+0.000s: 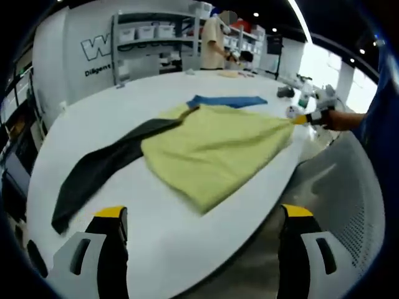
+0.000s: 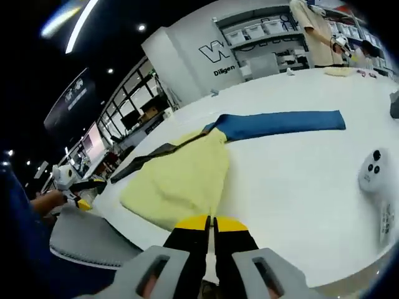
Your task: Fold the garment on the visible template until the final outline fits inside the template.
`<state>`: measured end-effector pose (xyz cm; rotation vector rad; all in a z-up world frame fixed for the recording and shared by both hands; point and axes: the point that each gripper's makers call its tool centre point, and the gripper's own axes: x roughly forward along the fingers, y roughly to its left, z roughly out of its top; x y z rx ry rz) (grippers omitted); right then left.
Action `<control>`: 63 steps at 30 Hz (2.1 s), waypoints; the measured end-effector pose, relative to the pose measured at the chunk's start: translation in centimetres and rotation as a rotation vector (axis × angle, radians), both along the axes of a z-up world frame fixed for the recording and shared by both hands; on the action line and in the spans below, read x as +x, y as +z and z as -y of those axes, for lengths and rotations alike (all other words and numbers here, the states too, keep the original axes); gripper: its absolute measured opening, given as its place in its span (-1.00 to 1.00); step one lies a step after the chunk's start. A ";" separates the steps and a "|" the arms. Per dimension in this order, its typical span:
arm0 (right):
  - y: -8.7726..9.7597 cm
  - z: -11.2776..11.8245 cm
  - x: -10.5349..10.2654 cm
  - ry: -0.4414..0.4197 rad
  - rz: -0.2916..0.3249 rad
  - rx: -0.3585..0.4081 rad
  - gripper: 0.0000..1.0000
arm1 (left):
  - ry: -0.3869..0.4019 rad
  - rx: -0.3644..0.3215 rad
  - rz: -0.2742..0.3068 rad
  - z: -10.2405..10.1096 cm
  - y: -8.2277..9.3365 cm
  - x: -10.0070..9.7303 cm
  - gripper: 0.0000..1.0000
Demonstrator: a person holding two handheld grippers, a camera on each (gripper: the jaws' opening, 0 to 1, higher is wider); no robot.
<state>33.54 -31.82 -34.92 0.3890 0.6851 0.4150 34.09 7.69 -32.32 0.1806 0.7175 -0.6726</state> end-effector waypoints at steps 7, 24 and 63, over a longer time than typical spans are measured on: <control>-0.5 0.1 -2.1 0.005 -0.002 -0.040 -1.00 | -0.009 -0.001 -0.002 0.4 -0.1 0.0 0.93; 2.8 -2.3 6.4 0.126 0.193 -0.179 -0.60 | 0.026 -0.052 0.005 0.9 -0.1 0.5 0.96; 4.0 0.4 4.4 0.033 0.229 -0.122 0.98 | -0.290 0.233 0.352 9.7 -0.9 19.5 0.10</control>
